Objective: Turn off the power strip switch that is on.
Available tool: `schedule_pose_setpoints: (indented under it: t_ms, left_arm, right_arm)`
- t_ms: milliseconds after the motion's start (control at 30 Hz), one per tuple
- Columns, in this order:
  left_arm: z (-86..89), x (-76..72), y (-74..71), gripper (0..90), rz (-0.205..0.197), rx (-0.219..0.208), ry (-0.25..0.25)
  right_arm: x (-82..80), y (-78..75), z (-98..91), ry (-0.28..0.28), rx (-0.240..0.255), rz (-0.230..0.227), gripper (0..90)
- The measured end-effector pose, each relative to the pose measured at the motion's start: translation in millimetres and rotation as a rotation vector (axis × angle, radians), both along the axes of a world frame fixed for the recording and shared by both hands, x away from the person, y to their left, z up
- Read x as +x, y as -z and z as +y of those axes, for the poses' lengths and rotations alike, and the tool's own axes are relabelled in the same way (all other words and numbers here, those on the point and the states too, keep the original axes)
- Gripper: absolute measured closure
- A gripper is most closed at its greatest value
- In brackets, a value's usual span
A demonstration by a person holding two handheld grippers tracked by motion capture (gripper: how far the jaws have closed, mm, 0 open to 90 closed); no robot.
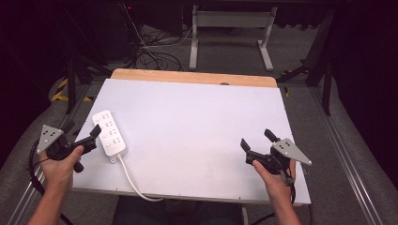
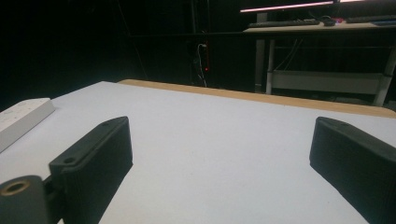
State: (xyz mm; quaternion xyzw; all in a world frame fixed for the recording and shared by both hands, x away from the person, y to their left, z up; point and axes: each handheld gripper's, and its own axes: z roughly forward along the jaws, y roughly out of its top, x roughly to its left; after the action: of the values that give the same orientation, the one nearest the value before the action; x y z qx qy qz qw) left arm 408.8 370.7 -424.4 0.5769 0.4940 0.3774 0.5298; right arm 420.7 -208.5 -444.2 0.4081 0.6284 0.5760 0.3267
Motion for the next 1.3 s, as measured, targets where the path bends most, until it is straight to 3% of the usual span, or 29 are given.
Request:
schedule_pose_setpoints:
  t_ms: [1300]
  left_arm:
    - [1.2, -1.4, 3.1, 3.4, 0.025, 0.002, 0.025]
  right_arm:
    - [-0.8, -0.9, 1.9, 0.003, -0.005, 0.001, 6.6]
